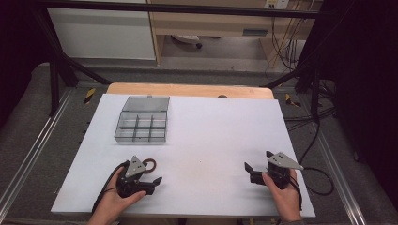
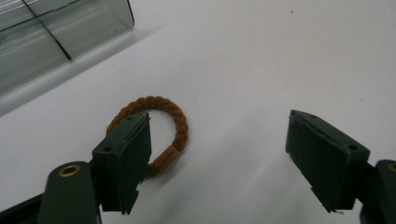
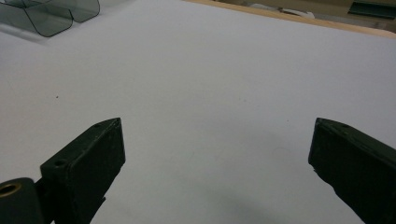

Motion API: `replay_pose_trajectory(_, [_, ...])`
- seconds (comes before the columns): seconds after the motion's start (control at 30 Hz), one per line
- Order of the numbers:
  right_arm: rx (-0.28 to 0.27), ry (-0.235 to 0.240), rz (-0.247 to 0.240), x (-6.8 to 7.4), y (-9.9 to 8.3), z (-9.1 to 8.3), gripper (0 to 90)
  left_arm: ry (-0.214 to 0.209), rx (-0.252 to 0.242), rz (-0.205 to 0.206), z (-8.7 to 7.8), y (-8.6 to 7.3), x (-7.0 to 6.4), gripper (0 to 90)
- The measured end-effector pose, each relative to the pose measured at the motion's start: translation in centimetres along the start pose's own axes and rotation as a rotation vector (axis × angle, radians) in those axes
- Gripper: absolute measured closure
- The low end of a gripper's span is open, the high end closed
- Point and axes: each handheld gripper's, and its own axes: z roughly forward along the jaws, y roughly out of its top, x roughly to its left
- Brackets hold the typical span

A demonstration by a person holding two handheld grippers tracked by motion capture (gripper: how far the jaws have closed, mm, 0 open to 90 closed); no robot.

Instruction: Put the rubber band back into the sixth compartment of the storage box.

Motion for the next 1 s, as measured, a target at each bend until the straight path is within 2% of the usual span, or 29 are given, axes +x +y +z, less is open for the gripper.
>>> replay_pose_trajectory(0.07, [0.001, 0.001, 0.0, 0.0, 0.0, 0.0, 4.2, 0.008, -0.001, -0.009, 0.0, 0.0, 0.5, 28.2])
replay_pose_trajectory(0.1, [0.001, 0.0, 0.0, 0.0, 0.0, 0.0, 4.2, 0.019, -0.02, -0.033, -0.2, 0.1, 1.2, 30.3])
replay_pose_trajectory(0.17, [0.001, 0.0, 0.0, -0.1, 0.0, 0.0, 4.3, 0.023, -0.028, -0.043, -0.3, 0.1, 1.6, 31.8])
replay_pose_trajectory(0.27, [0.004, 0.001, 0.0, -0.1, 0.0, 0.0, 4.4, 0.007, -0.042, -0.07, -0.3, 0.0, 2.2, 36.0])
replay_pose_trajectory(0.43, [0.013, 0.002, 0.0, -0.1, 0.0, 0.2, 4.4, -0.016, -0.025, -0.046, 0.0, 0.0, 2.1, 42.8])
replay_pose_trajectory(0.6, [0.015, 0.006, -0.002, 0.0, 0.0, 0.2, 4.5, -0.015, -0.005, -0.055, 0.5, -0.1, 2.3, 61.3])
replay_pose_trajectory(0.63, [0.015, 0.006, -0.002, 0.0, 0.0, 0.2, 4.5, -0.02, 0.002, -0.056, 0.6, -0.2, 2.3, 61.3])
replay_pose_trajectory(0.67, [0.02, 0.009, 0.0, 0.0, -0.1, 0.2, 4.9, -0.028, 0.014, -0.057, 0.7, -0.2, 2.4, 68.2])
replay_pose_trajectory(0.7, [0.02, 0.009, 0.0, 0.0, -0.1, 0.2, 4.9, -0.031, 0.025, -0.053, 0.8, -0.3, 2.3, 68.2])
replay_pose_trajectory(0.77, [0.022, 0.014, -0.004, 0.0, -0.1, 0.3, 4.9, -0.013, 0.033, -0.04, 0.9, -0.2, 2.3, 78.4])
replay_pose_trajectory(0.9, [0.023, 0.015, -0.004, 0.0, -0.1, 0.3, 4.9, -0.012, 0.033, -0.041, 0.9, -0.1, 2.4, 80.7])
replay_pose_trajectory(0.97, [0.026, 0.015, -0.003, 0.0, -0.1, 0.3, 5.0, -0.007, 0.024, -0.035, 0.8, 0.0, 2.3, 84.1])
replay_pose_trajectory(1.0, [0.028, 0.015, -0.004, 0.0, -0.1, 0.4, 5.0, -0.013, 0.015, -0.043, 0.7, 0.0, 2.3, 88.8])
